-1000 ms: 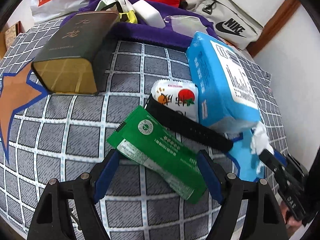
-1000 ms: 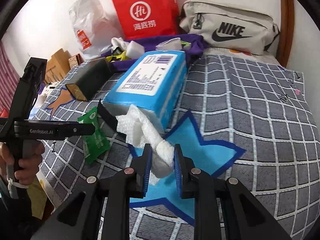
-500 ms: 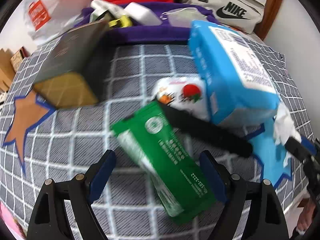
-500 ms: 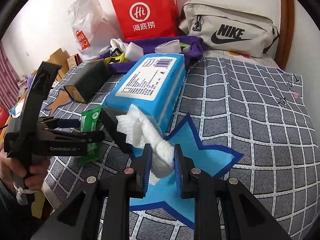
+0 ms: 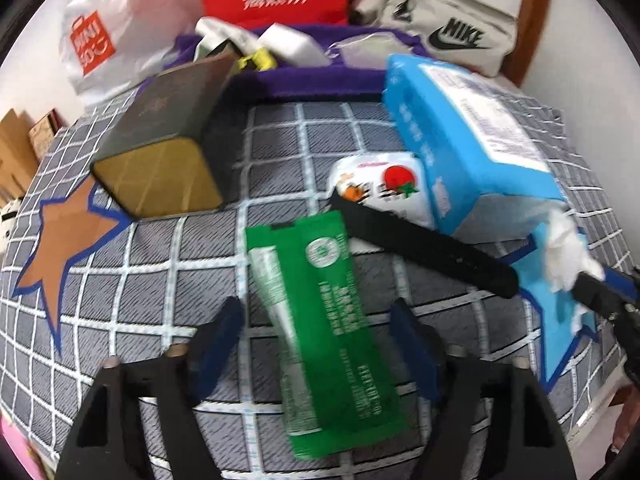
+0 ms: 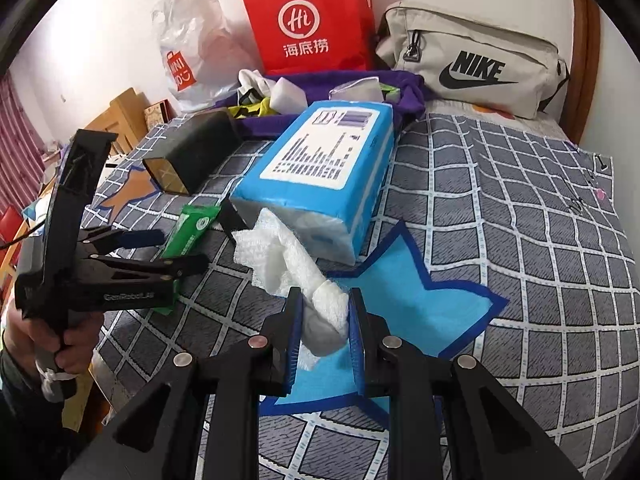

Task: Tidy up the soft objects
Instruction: 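Grasp the green packet with the left gripper while the right holds the white tissue, then carry the green packet with the left gripper while the right carries the tissue to the towel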

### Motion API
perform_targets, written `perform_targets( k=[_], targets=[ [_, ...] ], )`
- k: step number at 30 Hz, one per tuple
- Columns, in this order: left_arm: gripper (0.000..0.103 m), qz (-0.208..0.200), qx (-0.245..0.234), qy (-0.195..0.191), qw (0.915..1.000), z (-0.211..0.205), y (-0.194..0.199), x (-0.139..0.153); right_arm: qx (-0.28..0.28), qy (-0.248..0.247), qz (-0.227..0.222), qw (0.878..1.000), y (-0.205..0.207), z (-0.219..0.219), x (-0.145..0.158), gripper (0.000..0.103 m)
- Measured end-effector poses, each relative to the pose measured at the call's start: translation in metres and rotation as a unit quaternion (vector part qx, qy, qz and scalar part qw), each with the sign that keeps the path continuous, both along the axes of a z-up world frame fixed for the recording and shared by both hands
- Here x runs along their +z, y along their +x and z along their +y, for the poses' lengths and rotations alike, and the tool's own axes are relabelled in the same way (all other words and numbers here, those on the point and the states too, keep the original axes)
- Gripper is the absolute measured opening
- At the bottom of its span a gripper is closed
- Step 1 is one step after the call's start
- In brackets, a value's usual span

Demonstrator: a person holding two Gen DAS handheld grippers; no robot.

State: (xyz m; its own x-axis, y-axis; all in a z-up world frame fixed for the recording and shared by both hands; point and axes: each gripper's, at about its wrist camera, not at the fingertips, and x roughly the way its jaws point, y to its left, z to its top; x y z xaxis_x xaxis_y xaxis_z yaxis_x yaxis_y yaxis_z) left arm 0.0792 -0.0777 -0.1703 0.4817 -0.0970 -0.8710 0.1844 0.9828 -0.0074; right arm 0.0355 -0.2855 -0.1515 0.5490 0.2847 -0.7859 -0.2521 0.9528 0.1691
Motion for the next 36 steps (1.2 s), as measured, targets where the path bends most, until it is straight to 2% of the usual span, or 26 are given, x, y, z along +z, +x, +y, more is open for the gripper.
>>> perform_targets(
  k=[1,4,7,9,20,30,36],
  targets=[
    [0.044,-0.003,-0.002,-0.001,1.0000,0.000,0.000,0.002,0.003,0.000,0.001,1.000,0.000,0.002,-0.002,0.021],
    [0.030,-0.002,0.000,-0.021,0.9998,0.010,0.002,0.005,0.010,0.000,0.009,1.000,0.001,0.009,-0.008,0.021],
    [0.025,0.011,0.004,-0.056,0.9984,0.023,0.001,0.007,0.014,-0.004,0.020,1.000,0.002,0.018,-0.014,0.021],
    [0.024,0.013,0.010,-0.072,0.9973,0.032,-0.001,0.010,0.017,-0.005,0.021,1.000,0.001,0.022,-0.014,0.021],
    [0.024,-0.021,0.025,-0.075,0.9967,0.052,-0.016,0.040,0.019,0.000,-0.009,1.000,-0.007,0.033,0.020,0.021],
    [0.024,-0.046,0.038,-0.098,0.9934,0.072,-0.012,0.078,0.009,0.002,-0.038,0.999,0.002,0.033,0.052,0.021],
    [0.024,-0.063,0.044,-0.096,0.9924,0.079,-0.005,0.098,0.010,0.001,-0.056,0.998,0.016,0.036,0.073,0.021]
  ],
)
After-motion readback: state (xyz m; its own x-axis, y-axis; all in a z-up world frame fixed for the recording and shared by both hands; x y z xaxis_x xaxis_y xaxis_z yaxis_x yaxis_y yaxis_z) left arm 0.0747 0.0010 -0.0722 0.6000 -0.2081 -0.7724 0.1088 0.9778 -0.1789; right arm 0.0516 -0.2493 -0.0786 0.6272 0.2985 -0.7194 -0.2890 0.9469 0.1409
